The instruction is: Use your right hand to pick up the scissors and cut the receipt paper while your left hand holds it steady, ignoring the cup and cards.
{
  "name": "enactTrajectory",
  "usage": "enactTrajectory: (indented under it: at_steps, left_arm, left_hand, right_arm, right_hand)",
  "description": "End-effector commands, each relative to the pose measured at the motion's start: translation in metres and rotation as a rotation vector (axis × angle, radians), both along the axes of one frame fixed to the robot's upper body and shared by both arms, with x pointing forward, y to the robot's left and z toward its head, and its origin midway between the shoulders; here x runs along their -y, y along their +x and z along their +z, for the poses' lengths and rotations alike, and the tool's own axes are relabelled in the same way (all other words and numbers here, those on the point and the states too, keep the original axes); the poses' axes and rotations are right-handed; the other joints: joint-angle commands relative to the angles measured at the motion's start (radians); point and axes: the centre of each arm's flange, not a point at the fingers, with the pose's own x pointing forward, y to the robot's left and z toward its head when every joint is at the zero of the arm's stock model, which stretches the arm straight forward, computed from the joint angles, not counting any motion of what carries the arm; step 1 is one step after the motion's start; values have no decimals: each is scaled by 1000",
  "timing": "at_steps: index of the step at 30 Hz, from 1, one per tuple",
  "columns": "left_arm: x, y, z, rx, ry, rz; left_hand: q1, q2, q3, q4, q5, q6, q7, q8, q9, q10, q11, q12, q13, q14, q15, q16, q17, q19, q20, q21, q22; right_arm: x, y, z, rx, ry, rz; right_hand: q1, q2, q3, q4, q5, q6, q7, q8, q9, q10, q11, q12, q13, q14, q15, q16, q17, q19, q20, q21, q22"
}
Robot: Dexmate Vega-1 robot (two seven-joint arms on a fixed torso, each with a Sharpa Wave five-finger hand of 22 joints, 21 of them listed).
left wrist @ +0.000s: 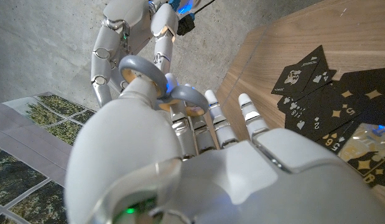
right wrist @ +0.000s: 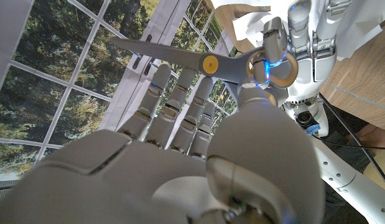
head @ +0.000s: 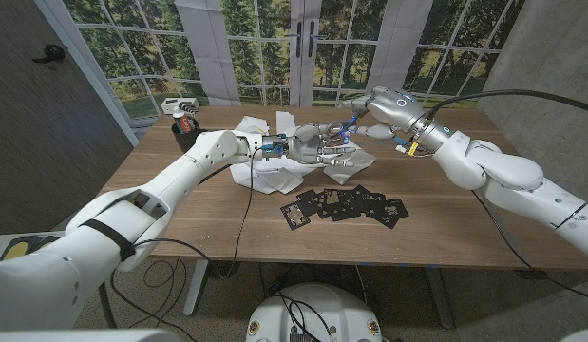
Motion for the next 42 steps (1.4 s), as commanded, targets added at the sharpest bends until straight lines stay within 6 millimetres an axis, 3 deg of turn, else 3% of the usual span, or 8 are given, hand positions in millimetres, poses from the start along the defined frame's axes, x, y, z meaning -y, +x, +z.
enactTrajectory:
  at_steps: [1, 6, 10, 15, 21, 42]
  left_arm:
    - [0, 2, -2, -13, -5, -5]
    - [0, 4, -2, -15, -17, -9]
    - [0, 4, -3, -19, -33, -9]
    - [-1, 5, -4, -25, -100, -8]
    - [-6, 6, -2, -23, -145, 19]
    - [-8, 4, 2, 3, -216, 21]
  left_hand:
    - [66, 65, 4, -1, 0, 11, -14, 2, 4, 137, -122, 96, 4, 10, -4, -4, 2, -6, 0, 7, 3]
    - [67, 65, 4, -1, 0, 12, -12, 0, 4, 139, -125, 96, 4, 11, -5, -5, 2, -6, -2, 8, 3]
    - [67, 64, 4, -1, 1, 12, -15, -2, 5, 139, -126, 94, 3, 10, -6, -6, 2, -6, -2, 9, 3]
    - [65, 65, 3, 0, 1, 17, -20, -4, 3, 139, -131, 93, 4, 18, -16, -3, 2, -3, -4, 11, 3]
    - [63, 64, 1, 2, 1, 22, -18, -6, 1, 141, -135, 91, 3, 22, -22, -2, 4, 0, -5, 13, 3]
    - [61, 65, -2, 3, 2, 25, -27, -17, -2, 139, -138, 88, 10, 19, -29, -2, 9, 1, -11, 18, 3]
  right_arm:
    - [3, -2, 3, 16, 11, -29]
    - [4, -3, 3, 28, 14, -39]
    - [7, -3, 3, 43, 29, -42]
    - [9, -1, 0, 46, 33, -73]
    - [19, 0, -1, 44, 94, -120]
    - [38, 2, -1, 16, 256, -164]
  right_hand:
    - [-10, -5, 1, -3, -9, -15, 4, -6, -3, -23, 4, -9, 2, -19, -117, -2, -6, -2, 13, -12, 2]
    - [-21, -3, 3, -4, -20, -29, 5, -4, -8, -83, 13, -34, -9, -43, -117, -1, -14, -5, 21, -30, 2]
    - [-28, -2, 2, -1, -22, -31, 4, -3, -9, -82, 15, -36, -12, -47, -115, -1, -16, -6, 25, -35, 2]
    - [-44, 4, 1, 1, -28, -31, 7, 1, -14, -30, 12, -8, -9, -26, -115, 22, -10, -4, 26, -50, 3]
    - [-51, 30, 10, -7, -28, -5, 14, 10, -23, 77, -12, 84, 39, 33, -116, 52, 4, 20, 20, -68, 4]
    - [-78, 44, 17, -7, -25, -2, 19, 7, -31, 52, -3, 151, 116, 35, -115, 32, -10, 35, 21, -93, 5]
